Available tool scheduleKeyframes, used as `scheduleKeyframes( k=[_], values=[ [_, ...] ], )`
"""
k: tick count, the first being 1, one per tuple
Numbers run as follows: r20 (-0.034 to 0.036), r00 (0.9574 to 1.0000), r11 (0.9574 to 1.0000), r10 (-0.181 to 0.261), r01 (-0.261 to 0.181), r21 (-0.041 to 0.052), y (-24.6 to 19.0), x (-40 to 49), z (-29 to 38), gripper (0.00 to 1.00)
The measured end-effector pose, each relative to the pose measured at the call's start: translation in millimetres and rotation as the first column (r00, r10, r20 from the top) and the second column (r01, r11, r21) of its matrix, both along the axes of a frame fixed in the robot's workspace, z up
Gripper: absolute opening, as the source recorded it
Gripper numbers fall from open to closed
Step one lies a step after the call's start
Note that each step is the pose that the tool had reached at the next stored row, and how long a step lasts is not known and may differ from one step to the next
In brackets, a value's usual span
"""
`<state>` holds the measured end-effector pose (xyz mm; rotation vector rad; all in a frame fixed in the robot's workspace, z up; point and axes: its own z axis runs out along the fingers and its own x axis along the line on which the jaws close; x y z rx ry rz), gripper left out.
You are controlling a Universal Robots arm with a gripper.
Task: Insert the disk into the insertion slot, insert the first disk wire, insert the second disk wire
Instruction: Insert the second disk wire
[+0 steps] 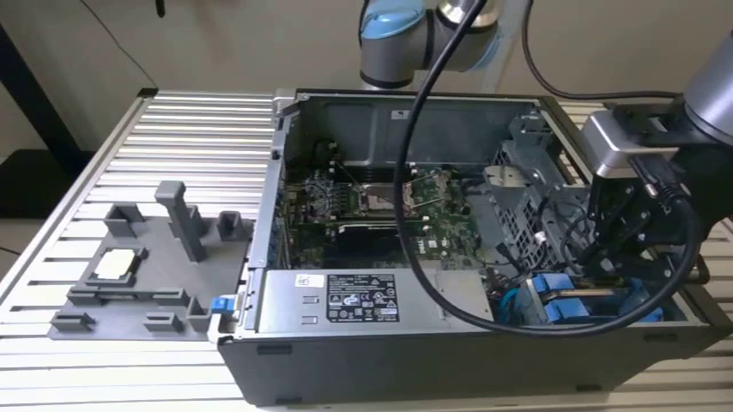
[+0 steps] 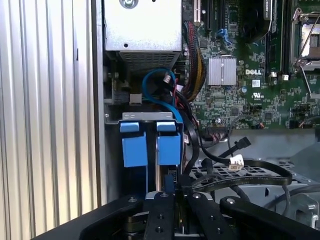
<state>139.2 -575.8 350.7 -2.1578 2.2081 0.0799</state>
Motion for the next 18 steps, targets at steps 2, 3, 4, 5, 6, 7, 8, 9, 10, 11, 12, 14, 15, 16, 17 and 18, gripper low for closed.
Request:
scheduleKeyframes(
  k=[2, 3, 4, 5, 6, 7, 8, 9, 10, 11, 12, 14, 15, 16, 17, 18],
  values=[
    [0.0, 0.9999, 0.9999, -0.016, 0.016, 0.0016, 0.0, 0.0, -0.8, 0.16],
    [-0.0002, 0.9997, 0.9997, -0.024, 0.024, 0.0023, -0.1, -0.1, -1.1, 0.16],
    [-0.0023, 0.9996, 0.9996, -0.029, 0.029, 0.0024, -0.1, 0.0, -1.2, 0.16],
    [-0.0086, 0.9995, 0.9996, -0.03, 0.03, 0.0022, -0.1, 0.1, -1.2, 0.16],
    [-0.0169, 0.9994, 0.9996, -0.03, 0.03, 0.0022, -0.1, 0.5, -1.3, 0.16],
    [-0.0239, 0.9993, 0.9995, -0.03, 0.03, 0.002, -0.1, 0.8, -1.3, 0.16],
    [-0.0266, 0.9992, 0.9995, -0.03, 0.03, 0.0024, -0.1, 0.8, -1.1, 0.16],
    [-0.0268, 0.9992, 0.9995, -0.03, 0.03, 0.0031, 0.0, 0.7, -1.2, 0.16],
    [-0.0269, 0.9992, 0.9995, -0.03, 0.03, 0.0033, 0.0, 0.7, -1.2, 0.16],
    [-0.027, 0.9992, 0.9995, -0.03, 0.03, 0.0035, 0.0, 0.8, -1.3, 0.16],
    [-0.027, 0.9992, 0.9995, -0.03, 0.03, 0.0036, 0.0, 0.9, -1.3, 0.16],
    [-0.0281, 0.9992, 0.9995, -0.03, 0.03, 0.0041, -0.1, 2.0, -1.7, 0.16],
    [-0.029, 0.9991, 0.9995, -0.031, 0.031, 0.0042, -0.1, 2.7, -1.9, 0.16],
    [-0.0298, 0.9991, 0.9995, -0.031, 0.031, 0.0042, 0.0, 3.4, -2.1, 0.16],
    [-0.0303, 0.9991, 0.9995, -0.031, 0.031, 0.0042, 0.0, 3.9, -2.3, 0.16],
    [-0.0306, 0.999, 0.9995, -0.031, 0.031, 0.004, -0.1, 4.2, -2.5, 0.16]
  ],
)
